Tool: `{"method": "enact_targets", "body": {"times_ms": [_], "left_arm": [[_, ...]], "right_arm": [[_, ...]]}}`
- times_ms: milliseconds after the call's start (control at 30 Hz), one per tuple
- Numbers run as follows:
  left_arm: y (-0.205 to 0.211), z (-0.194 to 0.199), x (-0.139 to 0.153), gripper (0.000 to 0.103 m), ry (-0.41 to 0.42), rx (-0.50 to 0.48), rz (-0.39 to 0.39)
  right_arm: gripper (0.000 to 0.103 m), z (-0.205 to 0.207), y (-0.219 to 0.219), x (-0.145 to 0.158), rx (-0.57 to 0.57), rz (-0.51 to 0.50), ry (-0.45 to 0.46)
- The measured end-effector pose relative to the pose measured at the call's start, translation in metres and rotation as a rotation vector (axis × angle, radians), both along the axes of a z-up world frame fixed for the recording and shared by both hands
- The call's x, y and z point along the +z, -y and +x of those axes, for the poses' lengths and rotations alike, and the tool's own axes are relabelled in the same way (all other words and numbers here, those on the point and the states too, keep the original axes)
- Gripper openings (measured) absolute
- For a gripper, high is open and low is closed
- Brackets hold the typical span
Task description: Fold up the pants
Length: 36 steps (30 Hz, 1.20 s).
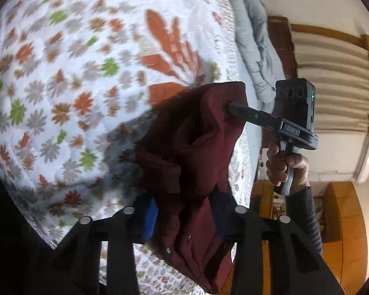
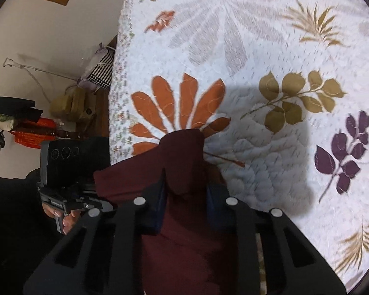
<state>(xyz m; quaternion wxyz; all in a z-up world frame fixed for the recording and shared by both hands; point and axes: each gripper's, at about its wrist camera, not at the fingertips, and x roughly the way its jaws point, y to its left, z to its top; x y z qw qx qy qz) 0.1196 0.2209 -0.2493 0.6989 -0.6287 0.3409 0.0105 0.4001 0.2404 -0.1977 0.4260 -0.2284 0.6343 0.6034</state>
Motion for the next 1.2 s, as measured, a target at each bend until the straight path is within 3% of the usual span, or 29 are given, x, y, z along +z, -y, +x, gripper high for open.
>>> {"method": "enact_targets", "body": {"times_ms": [333, 733, 1200], "left_arm": [[0.023, 0.005, 0.072, 0.033, 0.139, -0.092, 0.161], [0.08, 0.013, 0.164, 0.033, 0.304, -0.264, 0.356], [0.173, 0.03, 0.231, 0.033, 0.426, -0.507, 0.509]], "right_arm": [[0.024, -0.014, 0.042, 0.084, -0.07, 0.081, 0.138], [0.023, -0.029, 0.133, 0.189, -0.196, 0.151, 0.293], [0.021, -0.05, 0.264, 0.247, -0.378, 0.208, 0.384]]}}
